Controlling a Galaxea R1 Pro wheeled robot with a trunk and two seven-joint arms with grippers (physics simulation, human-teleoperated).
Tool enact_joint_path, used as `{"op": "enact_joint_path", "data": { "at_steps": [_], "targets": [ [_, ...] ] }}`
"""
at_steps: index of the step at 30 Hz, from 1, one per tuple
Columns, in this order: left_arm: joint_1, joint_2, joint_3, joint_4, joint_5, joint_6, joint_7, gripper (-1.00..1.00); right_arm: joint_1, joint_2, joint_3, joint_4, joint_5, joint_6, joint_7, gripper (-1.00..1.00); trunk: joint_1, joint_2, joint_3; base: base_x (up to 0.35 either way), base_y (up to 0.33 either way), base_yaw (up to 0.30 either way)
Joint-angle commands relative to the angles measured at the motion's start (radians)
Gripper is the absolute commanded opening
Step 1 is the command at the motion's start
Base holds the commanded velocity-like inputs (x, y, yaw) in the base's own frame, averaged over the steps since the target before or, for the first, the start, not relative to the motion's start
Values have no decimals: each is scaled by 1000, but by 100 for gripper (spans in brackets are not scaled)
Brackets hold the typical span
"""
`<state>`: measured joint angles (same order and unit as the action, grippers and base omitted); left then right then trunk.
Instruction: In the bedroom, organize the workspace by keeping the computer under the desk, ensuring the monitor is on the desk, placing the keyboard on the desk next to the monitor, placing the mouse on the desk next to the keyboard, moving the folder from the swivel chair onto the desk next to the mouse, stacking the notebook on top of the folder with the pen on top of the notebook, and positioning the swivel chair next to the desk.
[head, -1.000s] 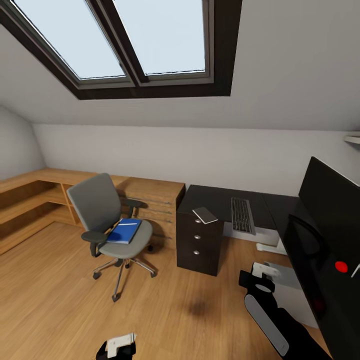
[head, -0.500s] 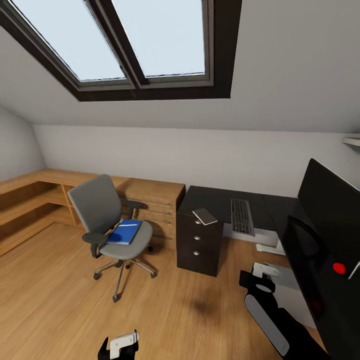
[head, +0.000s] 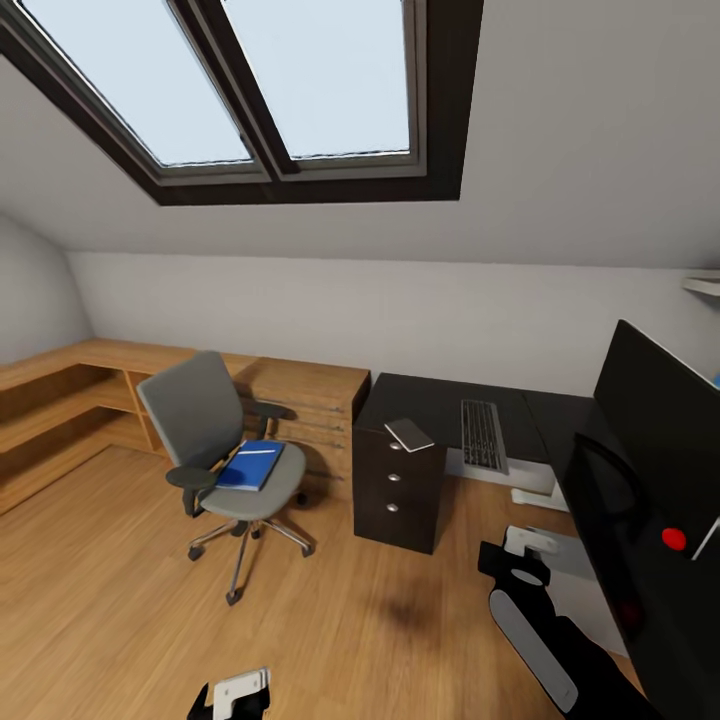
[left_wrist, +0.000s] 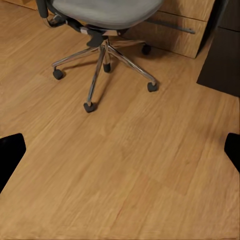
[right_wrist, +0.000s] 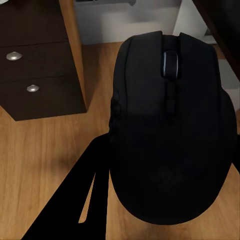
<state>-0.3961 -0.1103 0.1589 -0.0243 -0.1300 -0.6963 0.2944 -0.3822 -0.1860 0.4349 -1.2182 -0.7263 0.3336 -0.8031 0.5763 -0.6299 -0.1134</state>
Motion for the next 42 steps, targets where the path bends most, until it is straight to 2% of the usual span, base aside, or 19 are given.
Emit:
{"op": "enact_joint_path", "data": {
  "at_steps": [1,5,9,12,14,15,17,18,21,26,30,37,42],
  "targets": [
    [-1,3,12,1,-11,2,5,100,-1,-1,3,-1,-5,4,-5,-100,-4,6,1,0,0,0],
    [-1,11,41,0,-9,15,-9,100,-1,0,4,-1,-5,4,-5,-100,-19,34,14,0,0,0],
    [-1,19,55,-2,-7,38,-55,100,-1,-1,4,-1,-5,4,-5,-100,-34,62,26,0,0,0],
    [-1,39,60,-4,10,83,-113,100,-1,-1,4,-1,-5,4,-5,-100,-46,83,36,0,0,0],
    [-1,53,62,-5,41,143,-174,100,-1,-1,4,-1,-5,4,-5,-100,-53,97,42,0,0,0],
    [-1,59,62,-11,67,193,-220,100,-1,0,4,0,-5,4,-5,-100,-57,104,45,0,0,0],
    [-1,65,61,-26,94,241,-269,100,-1,0,4,0,-5,4,-5,-100,-65,118,52,0,0,0],
    [-1,70,61,-47,119,283,-316,100,-1,0,4,0,-5,4,-5,-100,-69,125,55,0,0,0],
    [-1,76,60,-78,153,339,-388,100,-1,-1,4,0,-5,5,-4,-100,-76,139,61,0,0,0],
    [-1,83,59,-94,172,371,-428,100,-1,-1,4,-1,-5,4,-4,-100,-76,139,61,0,0,0],
    [-1,84,58,-98,177,379,-438,100,-1,0,4,0,-5,4,-4,-100,-76,139,61,0,0,0],
    [-1,82,57,-100,178,382,-442,100,-1,-1,6,-5,-5,-38,-5,-100,-76,139,61,64,0,0],
    [-1,82,57,-100,178,382,-442,100,-1,0,37,-7,-2,-40,-4,-100,-76,139,61,309,0,0]
  ]
}}
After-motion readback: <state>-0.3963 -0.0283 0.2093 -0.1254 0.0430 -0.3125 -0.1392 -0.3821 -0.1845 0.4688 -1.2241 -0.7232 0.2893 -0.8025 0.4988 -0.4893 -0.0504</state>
